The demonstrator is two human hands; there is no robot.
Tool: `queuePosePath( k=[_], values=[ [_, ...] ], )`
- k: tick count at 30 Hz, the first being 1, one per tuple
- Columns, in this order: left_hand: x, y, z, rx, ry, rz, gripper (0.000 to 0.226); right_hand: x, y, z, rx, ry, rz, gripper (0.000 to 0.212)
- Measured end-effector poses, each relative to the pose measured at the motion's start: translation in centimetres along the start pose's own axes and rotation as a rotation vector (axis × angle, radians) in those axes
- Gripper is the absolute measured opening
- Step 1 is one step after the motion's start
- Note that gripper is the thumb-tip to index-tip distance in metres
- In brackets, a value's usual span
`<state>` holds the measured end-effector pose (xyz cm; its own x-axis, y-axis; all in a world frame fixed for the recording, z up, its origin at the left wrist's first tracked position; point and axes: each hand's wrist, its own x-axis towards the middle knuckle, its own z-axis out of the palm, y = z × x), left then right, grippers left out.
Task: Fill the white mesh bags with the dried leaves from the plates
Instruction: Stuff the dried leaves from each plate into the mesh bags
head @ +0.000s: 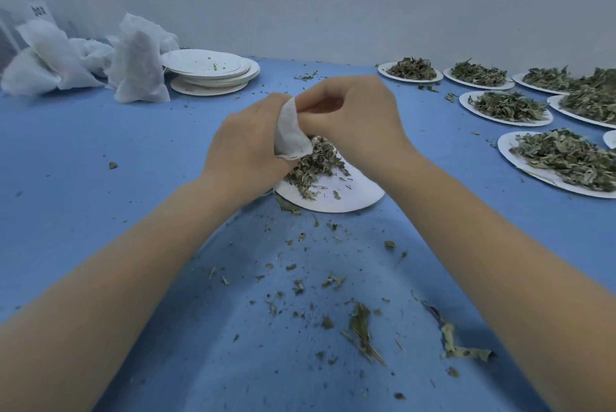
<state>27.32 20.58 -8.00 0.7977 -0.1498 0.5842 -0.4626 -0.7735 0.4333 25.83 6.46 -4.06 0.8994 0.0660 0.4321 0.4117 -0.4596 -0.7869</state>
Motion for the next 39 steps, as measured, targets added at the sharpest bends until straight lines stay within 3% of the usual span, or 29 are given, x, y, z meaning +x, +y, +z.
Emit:
queuePosePath(
  k=[2, 7, 10, 14, 17, 19, 21, 24, 28, 33, 37, 39],
  values=[
    [0.0, 0.0, 0.0, -0.038, -0.007, -0.007, 0.049, -0.2, -0.1, 0.6, -0.065, -0.061, -0.023, 0.009],
    [0.0, -0.1, -0.1, -0.071, -0.005, -0.069, 0.045, 0.0, -0.3, -1.3, -0.074, -0.456, -0.067, 0.020],
    [0.0, 0.0, -0.1, -0.065, 0.000, -0.086, 0.048, 0.4, 0.1, -2.2, 0.033, -0.386, -0.081, 0.025],
    [0.0, 0.2, -0.1, -0.072, 0.012, -0.085, 0.047, 0.6, 0.9, -1.7, -0.125, -0.159, -0.021, 0.029],
    [0.0, 0.2, 0.0, -0.072, 0.017, -0.087, 0.044, 0.6, 1.3, -1.3, -0.147, -0.266, 0.127, 0.044],
    [0.0, 0.2, -0.1, -0.069, 0.004, -0.090, 0.045, 0.5, 1.3, -1.2, -0.045, -0.296, 0.170, 0.034],
    [0.0, 0.2, -0.1, -0.056, 0.003, -0.102, 0.044, 0.5, 1.1, -1.3, 0.011, -0.205, 0.137, 0.016],
    [0.0, 0.3, 0.0, -0.029, 0.006, -0.102, 0.043, 0.6, 1.0, -1.5, 0.010, -0.096, 0.056, 0.005],
    [0.0, 0.8, -0.1, -0.039, -0.011, -0.101, 0.040, 0.3, 0.5, -1.2, -0.063, -0.105, -0.037, 0.012],
    [-0.1, 1.5, 0.2, 0.003, -0.022, -0.036, 0.035, -0.2, 0.0, 0.2, -0.373, -0.138, -0.170, 0.015],
    [0.0, 1.0, -0.1, 0.012, -0.061, -0.057, 0.046, 0.1, 0.1, -1.0, -0.233, -0.380, -0.121, 0.016],
    [0.1, 0.6, -0.4, -0.020, -0.038, -0.075, 0.058, 0.2, 0.2, -1.6, -0.083, -0.387, -0.096, 0.015]
  ],
)
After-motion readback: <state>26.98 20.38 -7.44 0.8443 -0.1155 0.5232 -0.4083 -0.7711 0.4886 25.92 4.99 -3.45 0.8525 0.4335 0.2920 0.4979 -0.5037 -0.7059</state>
